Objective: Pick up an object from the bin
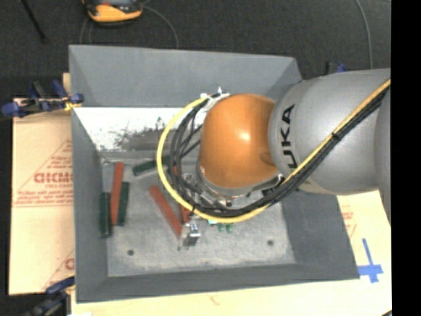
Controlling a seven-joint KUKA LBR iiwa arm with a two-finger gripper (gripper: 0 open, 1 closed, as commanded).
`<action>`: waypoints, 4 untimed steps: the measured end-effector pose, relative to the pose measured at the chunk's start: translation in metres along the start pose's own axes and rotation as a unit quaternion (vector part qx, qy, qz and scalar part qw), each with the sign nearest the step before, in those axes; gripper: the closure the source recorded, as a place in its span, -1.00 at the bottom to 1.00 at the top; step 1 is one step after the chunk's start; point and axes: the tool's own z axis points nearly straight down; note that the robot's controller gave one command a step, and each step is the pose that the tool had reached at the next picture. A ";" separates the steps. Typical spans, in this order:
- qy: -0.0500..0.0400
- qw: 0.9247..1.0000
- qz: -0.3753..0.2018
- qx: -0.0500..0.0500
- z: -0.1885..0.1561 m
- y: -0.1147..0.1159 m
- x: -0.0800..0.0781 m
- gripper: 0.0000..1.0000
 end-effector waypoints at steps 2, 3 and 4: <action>-0.008 1.000 -0.027 -0.001 0.037 -0.008 -0.022 -1.00; -0.006 0.999 -0.038 -0.001 0.098 -0.015 -0.032 -1.00; -0.008 0.999 0.047 -0.002 0.111 -0.020 -0.052 -1.00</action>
Offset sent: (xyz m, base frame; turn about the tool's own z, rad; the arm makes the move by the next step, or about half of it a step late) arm 0.0542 -0.0256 -0.1257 -0.1591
